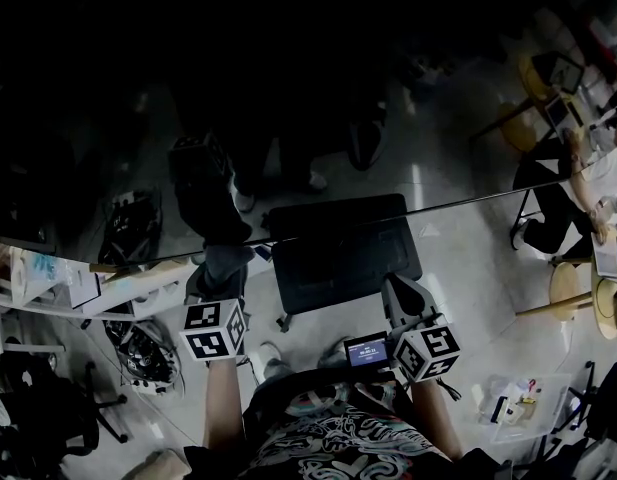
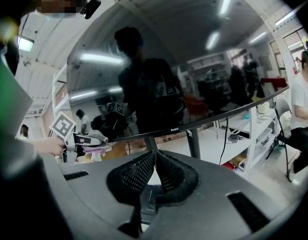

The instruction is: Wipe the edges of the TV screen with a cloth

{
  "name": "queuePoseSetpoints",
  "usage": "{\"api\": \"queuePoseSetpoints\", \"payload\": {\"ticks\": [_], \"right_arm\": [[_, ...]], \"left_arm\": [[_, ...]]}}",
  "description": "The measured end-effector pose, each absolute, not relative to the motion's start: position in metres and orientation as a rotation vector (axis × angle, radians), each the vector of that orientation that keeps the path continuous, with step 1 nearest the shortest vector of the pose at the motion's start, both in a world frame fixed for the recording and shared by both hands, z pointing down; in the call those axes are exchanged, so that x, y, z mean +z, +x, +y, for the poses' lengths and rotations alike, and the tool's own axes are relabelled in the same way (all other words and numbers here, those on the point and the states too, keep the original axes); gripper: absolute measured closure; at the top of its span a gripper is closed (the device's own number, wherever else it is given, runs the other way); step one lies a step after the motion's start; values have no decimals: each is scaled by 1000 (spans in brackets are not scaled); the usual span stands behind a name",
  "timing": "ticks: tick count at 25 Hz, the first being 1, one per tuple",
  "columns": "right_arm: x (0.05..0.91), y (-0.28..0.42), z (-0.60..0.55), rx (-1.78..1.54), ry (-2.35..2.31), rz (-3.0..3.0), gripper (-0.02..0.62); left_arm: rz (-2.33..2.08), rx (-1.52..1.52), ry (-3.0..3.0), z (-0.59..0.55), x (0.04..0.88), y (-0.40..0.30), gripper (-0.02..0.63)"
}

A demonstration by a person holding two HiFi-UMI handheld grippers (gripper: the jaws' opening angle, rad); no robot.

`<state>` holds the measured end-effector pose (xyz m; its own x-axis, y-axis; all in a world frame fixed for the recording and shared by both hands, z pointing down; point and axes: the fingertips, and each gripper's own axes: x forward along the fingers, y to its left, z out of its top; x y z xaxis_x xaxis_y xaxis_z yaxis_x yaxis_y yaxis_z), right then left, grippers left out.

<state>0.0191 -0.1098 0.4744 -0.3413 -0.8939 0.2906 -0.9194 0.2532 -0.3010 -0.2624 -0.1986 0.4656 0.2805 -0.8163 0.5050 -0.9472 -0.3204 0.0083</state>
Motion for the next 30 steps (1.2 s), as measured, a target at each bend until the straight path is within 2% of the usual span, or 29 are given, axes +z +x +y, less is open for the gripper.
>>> {"api": "queuePoseSetpoints", "payload": {"ticks": [30], "right_arm": [[478,74,-89,666,1869,-2389,560]], "left_arm": [[-1465,606,2357,-198,468,-179,443]]}}
